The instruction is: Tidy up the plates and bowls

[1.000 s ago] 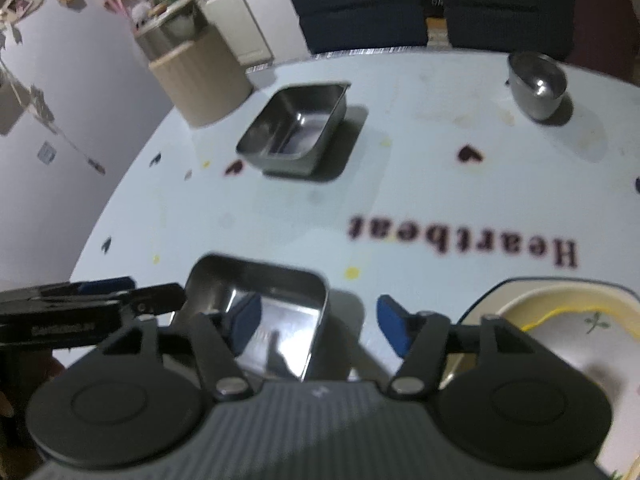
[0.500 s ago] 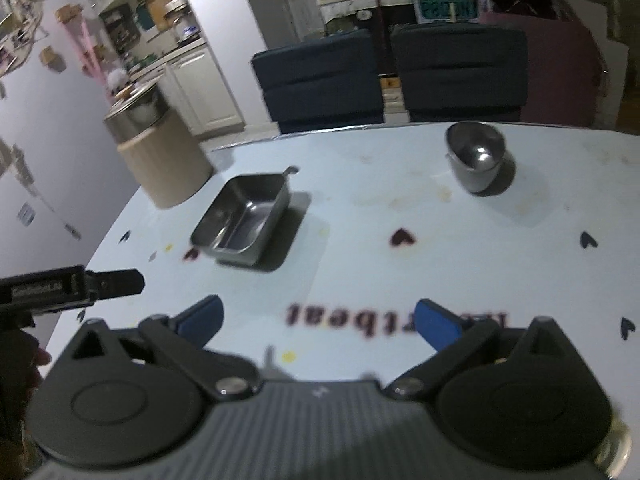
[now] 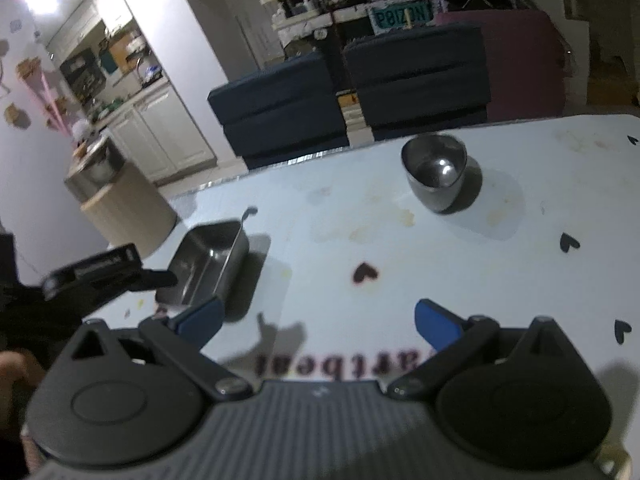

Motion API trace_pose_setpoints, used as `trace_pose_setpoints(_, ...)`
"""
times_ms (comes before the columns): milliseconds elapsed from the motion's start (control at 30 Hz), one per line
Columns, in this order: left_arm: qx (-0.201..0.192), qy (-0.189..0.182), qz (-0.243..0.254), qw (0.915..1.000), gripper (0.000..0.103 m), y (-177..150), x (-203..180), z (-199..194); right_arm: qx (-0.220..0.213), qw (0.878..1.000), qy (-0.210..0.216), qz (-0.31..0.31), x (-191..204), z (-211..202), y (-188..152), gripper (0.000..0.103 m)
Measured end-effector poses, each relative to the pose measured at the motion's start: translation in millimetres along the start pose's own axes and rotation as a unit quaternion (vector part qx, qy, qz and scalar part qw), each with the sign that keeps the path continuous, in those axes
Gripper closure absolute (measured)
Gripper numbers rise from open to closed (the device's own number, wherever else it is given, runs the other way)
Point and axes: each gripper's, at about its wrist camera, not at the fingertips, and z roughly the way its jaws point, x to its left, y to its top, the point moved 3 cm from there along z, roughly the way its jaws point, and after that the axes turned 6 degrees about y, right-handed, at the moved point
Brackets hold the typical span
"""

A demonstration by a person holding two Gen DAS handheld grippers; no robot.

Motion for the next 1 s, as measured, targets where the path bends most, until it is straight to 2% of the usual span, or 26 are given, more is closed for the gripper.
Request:
trace_pose_setpoints(200, 0.007, 0.015, -0.044, 0.9989, 0.027, 4, 4, 24, -0.013, 1.000, 0.002, 0.019, -9, 7, 7, 0.000)
trace_pose_setpoints(333, 0.006, 0.029, -0.054, 0.9981, 0.032, 10, 14, 33, -0.014, 1.000, 0.004, 0.025, -11, 20, 14, 0.000)
trace_pose_setpoints(533, 0.022, 0.021, -0.048, 0.9984, 0.043, 13, 23, 36, 0.001, 1.000, 0.024, -0.017, 4, 40, 30, 0.000)
trace_pose_setpoints(600, 0.026, 0.013, -0.035, 0.9990, 0.052, 13, 21, 35, 0.015, 0.999, 0.040, -0.027, 14, 48, 37, 0.000)
trace_pose_setpoints(667, 0.028, 0.005, -0.018, 0.9994, 0.056, 13, 19, 35, 0.024, 0.997, 0.059, -0.043, 25, 55, 43, 0.006)
trace_pose_setpoints(767, 0.033, 0.000, 0.003, 0.9994, 0.068, 14, 17, 36, 0.026, 0.996, 0.054, -0.067, 43, 67, 49, 0.014)
trace_pose_setpoints(833, 0.034, -0.005, 0.012, 0.9993, 0.070, 14, 17, 36, 0.029, 0.995, 0.057, -0.074, 51, 76, 53, 0.018)
trace_pose_setpoints(1000, 0.021, -0.012, 0.095, 0.9951, 0.084, 19, 14, 33, 0.036, 0.994, 0.057, -0.087, 64, 96, 61, 0.031)
